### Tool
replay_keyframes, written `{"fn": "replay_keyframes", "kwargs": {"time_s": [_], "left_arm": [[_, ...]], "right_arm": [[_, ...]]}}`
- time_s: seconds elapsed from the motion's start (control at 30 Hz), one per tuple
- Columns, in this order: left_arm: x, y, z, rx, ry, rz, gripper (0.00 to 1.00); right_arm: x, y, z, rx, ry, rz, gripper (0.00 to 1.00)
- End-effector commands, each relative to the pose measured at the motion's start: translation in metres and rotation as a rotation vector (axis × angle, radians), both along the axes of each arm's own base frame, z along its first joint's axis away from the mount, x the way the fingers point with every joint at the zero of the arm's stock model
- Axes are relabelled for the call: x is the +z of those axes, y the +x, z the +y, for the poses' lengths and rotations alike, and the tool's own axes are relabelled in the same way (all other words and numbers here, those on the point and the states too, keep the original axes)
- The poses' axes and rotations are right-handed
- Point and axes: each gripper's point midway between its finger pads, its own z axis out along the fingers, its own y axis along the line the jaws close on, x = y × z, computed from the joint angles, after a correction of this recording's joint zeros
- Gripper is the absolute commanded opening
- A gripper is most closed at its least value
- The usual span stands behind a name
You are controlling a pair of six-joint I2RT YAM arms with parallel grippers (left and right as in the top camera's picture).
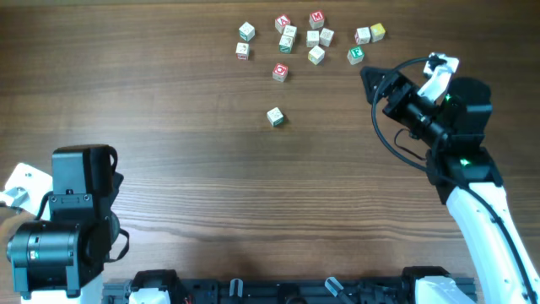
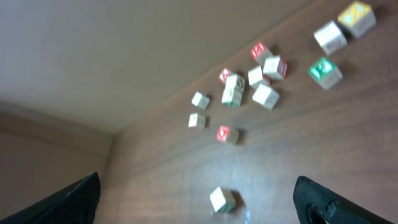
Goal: Form a horizontal line
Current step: 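Raise the right arm and reach toward the right side of the cluster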
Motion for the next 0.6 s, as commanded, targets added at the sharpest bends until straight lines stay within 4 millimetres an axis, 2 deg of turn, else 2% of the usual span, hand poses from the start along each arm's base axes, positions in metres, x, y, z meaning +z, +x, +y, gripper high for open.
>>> {"fn": "replay_keyframes", "kwargs": {"time_s": [0.0,0.13,0.27,0.4,0.57], "left_arm": [[-0.001,-0.001,0.001,0.015,-0.008,-0.004,1.00],[-0.001,-0.001,0.001,0.015,-0.008,-0.004,1.00],[-0.001,-0.001,0.001,0.015,-0.008,-0.004,1.00],[-0.001,-0.001,0.001,0.015,-0.008,-0.004,1.00],[-0.001,-0.001,0.001,0.015,-0.008,-0.004,1.00]], "right_arm": [[0.000,0.018,-0.006,-0.035,-0.015,-0.024,1.00],[-0.010,0.034,-0.006,-0.035,-0.015,-0.019,1.00],[-0.010,0.051,-0.003,-0.033,-0.004,-0.018,1.00],[-0.005,0.074,0.008,-0.011,-0.003,-0.025,1.00],[-0.009,0.100,0.020,-0.010,-0.016,-0.016,1.00]]}}
